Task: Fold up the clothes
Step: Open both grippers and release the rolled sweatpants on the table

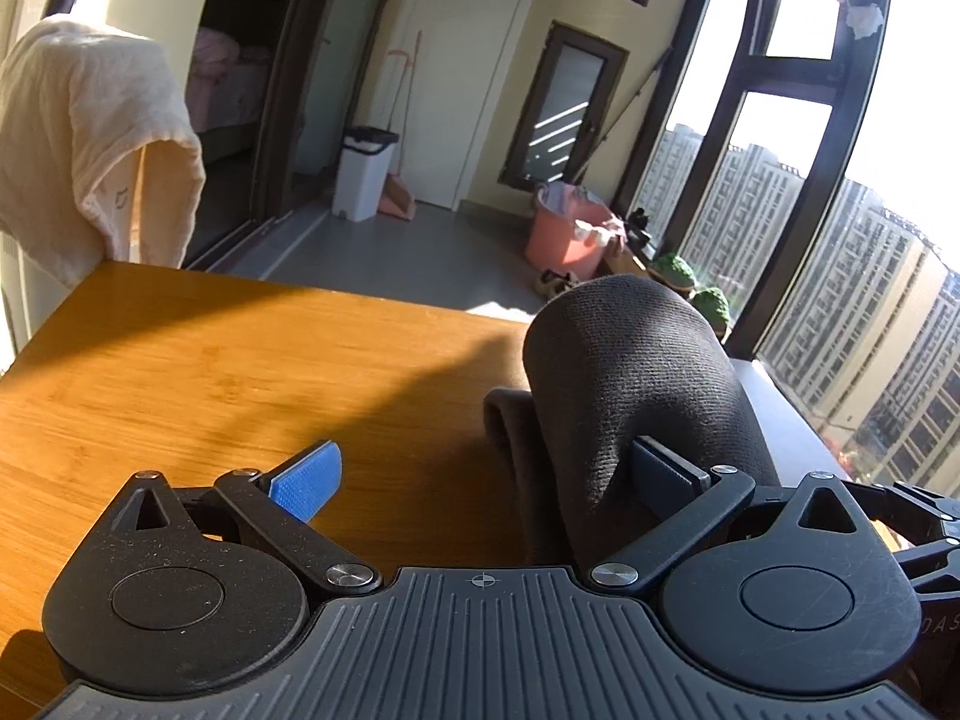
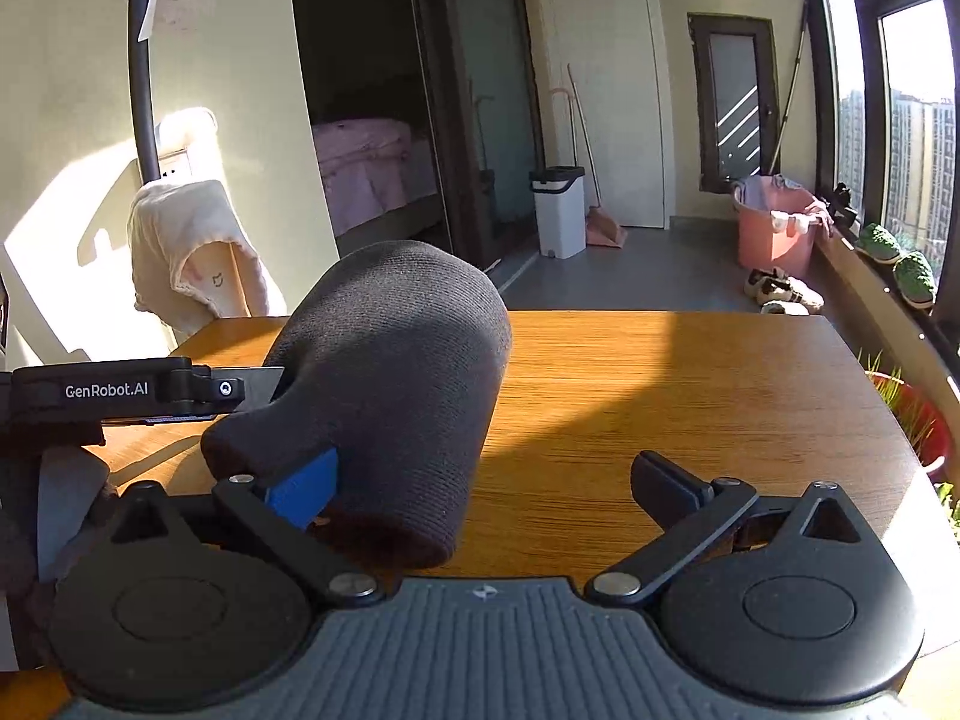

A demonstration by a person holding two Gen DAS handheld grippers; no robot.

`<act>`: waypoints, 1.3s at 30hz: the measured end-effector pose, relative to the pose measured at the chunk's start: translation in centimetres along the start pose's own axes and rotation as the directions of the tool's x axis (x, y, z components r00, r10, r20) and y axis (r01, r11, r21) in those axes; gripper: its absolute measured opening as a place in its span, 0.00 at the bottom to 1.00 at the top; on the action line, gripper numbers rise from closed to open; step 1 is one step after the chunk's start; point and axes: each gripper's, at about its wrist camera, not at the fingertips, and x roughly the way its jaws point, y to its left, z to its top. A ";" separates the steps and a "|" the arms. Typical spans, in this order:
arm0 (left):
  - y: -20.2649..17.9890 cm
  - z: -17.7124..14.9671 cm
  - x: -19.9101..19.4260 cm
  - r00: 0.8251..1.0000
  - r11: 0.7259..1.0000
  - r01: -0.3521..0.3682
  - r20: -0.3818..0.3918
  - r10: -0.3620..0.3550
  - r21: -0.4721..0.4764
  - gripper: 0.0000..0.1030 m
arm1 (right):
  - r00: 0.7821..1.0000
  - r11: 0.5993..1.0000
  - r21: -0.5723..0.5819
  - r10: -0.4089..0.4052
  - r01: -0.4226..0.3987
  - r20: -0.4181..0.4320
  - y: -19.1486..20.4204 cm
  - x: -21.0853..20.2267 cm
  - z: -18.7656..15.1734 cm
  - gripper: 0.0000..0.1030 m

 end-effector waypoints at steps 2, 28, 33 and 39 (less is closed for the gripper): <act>0.1 0.0 0.0 1.000 1.000 0.003 -0.001 -0.003 -0.007 1.00 | 1.000 1.000 0.001 -0.008 0.008 0.005 0.0 -0.2 -0.1 1.00; 1.3 0.0 0.6 0.999 0.998 0.020 -0.037 -0.023 -0.068 1.00 | 1.000 0.995 0.104 -0.010 0.010 -0.004 -0.4 2.8 5.3 1.00; 1.2 0.0 0.7 0.999 0.998 0.020 -0.037 -0.023 -0.064 1.00 | 0.998 0.994 0.092 -0.058 0.060 -0.022 -0.5 2.5 1.7 1.00; 0.6 0.0 0.9 0.999 0.999 -0.014 -0.031 0.012 -0.043 1.00 | 0.991 0.993 0.006 -0.122 0.122 0.046 1.0 3.0 1.7 1.00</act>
